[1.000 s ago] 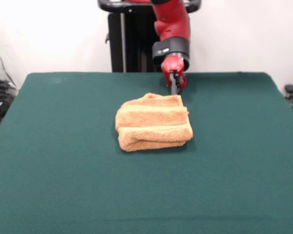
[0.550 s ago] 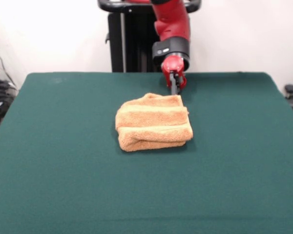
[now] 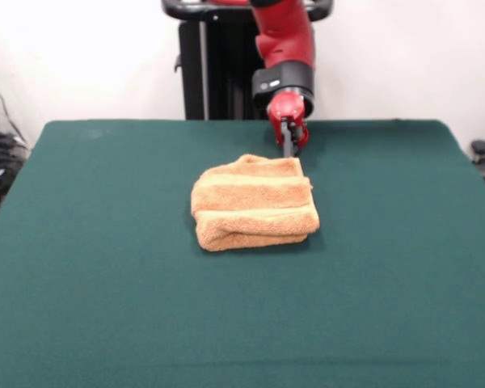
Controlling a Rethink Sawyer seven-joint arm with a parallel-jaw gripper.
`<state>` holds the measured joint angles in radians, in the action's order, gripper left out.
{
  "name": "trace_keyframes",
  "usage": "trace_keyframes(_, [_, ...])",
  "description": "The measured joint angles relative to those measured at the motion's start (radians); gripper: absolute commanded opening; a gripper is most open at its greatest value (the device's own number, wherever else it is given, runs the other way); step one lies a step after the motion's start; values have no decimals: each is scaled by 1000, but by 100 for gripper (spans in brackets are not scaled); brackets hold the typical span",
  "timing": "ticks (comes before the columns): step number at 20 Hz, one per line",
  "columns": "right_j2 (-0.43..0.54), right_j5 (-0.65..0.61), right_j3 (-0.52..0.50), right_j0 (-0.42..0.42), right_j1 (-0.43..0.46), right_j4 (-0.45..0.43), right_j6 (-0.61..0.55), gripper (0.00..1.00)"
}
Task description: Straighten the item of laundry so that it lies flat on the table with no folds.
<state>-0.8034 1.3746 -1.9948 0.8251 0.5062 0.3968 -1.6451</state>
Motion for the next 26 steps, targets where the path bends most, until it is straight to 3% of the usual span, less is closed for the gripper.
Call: trace_keyframes(26, [1, -39, 0, 10, -29, -6, 0, 100])
